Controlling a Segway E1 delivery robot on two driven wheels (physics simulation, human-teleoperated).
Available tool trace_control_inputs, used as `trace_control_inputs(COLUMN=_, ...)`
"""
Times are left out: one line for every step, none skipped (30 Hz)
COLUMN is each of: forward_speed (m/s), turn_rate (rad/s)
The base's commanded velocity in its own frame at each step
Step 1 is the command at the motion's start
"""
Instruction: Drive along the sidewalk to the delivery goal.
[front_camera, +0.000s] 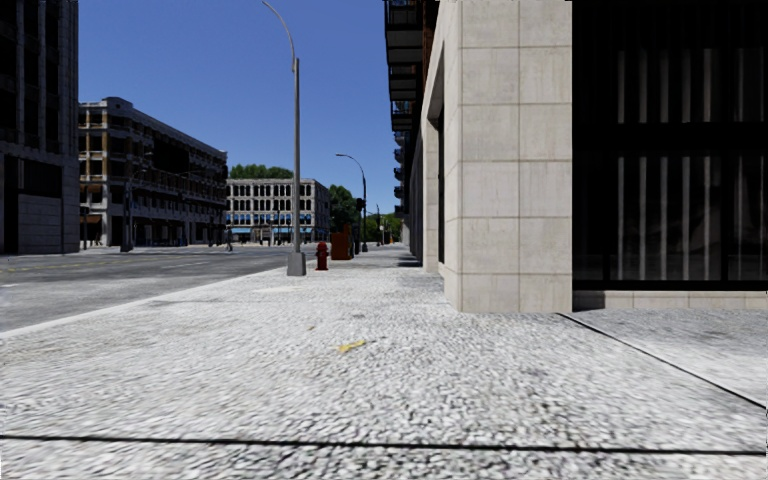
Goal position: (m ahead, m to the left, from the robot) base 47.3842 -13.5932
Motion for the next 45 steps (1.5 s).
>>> trace_control_inputs(forward_speed=0.96, turn_rate=0.49)
trace_control_inputs(forward_speed=0.96, turn_rate=0.41)
trace_control_inputs(forward_speed=0.96, turn_rate=0.23)
trace_control_inputs(forward_speed=0.96, turn_rate=0.16)
trace_control_inputs(forward_speed=0.96, turn_rate=0.16)
trace_control_inputs(forward_speed=0.96, turn_rate=0.14)
trace_control_inputs(forward_speed=0.96, turn_rate=0.13)
trace_control_inputs(forward_speed=0.96, turn_rate=0.13)
trace_control_inputs(forward_speed=0.96, turn_rate=0.12)
trace_control_inputs(forward_speed=0.96, turn_rate=0.1)
trace_control_inputs(forward_speed=0.96, turn_rate=0.09)
trace_control_inputs(forward_speed=0.96, turn_rate=0.09)
trace_control_inputs(forward_speed=0.96, turn_rate=0.09)
trace_control_inputs(forward_speed=0.96, turn_rate=0.09)
trace_control_inputs(forward_speed=0.96, turn_rate=0.09)
trace_control_inputs(forward_speed=0.96, turn_rate=0.09)
trace_control_inputs(forward_speed=0.97, turn_rate=0.08)
trace_control_inputs(forward_speed=1.19, turn_rate=0.06)
trace_control_inputs(forward_speed=1.19, turn_rate=0.06)
trace_control_inputs(forward_speed=2.0, turn_rate=0.0)
trace_control_inputs(forward_speed=2.0, turn_rate=0.0)
trace_control_inputs(forward_speed=2.0, turn_rate=0.0)
trace_control_inputs(forward_speed=2.0, turn_rate=0.0)
trace_control_inputs(forward_speed=2.0, turn_rate=0.0)
trace_control_inputs(forward_speed=2.0, turn_rate=0.0)
trace_control_inputs(forward_speed=2.0, turn_rate=0.0)
trace_control_inputs(forward_speed=2.0, turn_rate=0.0)
trace_control_inputs(forward_speed=2.0, turn_rate=0.0)
trace_control_inputs(forward_speed=2.0, turn_rate=0.0)
trace_control_inputs(forward_speed=2.0, turn_rate=0.0)
trace_control_inputs(forward_speed=2.0, turn_rate=0.0)
trace_control_inputs(forward_speed=2.0, turn_rate=0.0)
trace_control_inputs(forward_speed=2.0, turn_rate=0.0)
trace_control_inputs(forward_speed=2.0, turn_rate=0.0)
trace_control_inputs(forward_speed=2.0, turn_rate=0.0)
trace_control_inputs(forward_speed=2.0, turn_rate=0.0)
trace_control_inputs(forward_speed=2.0, turn_rate=0.0)
trace_control_inputs(forward_speed=2.0, turn_rate=0.0)
trace_control_inputs(forward_speed=2.0, turn_rate=0.0)
trace_control_inputs(forward_speed=2.0, turn_rate=0.0)
trace_control_inputs(forward_speed=2.0, turn_rate=0.0)
trace_control_inputs(forward_speed=2.0, turn_rate=0.0)
trace_control_inputs(forward_speed=2.0, turn_rate=0.0)
trace_control_inputs(forward_speed=2.0, turn_rate=0.0)
trace_control_inputs(forward_speed=2.0, turn_rate=0.0)
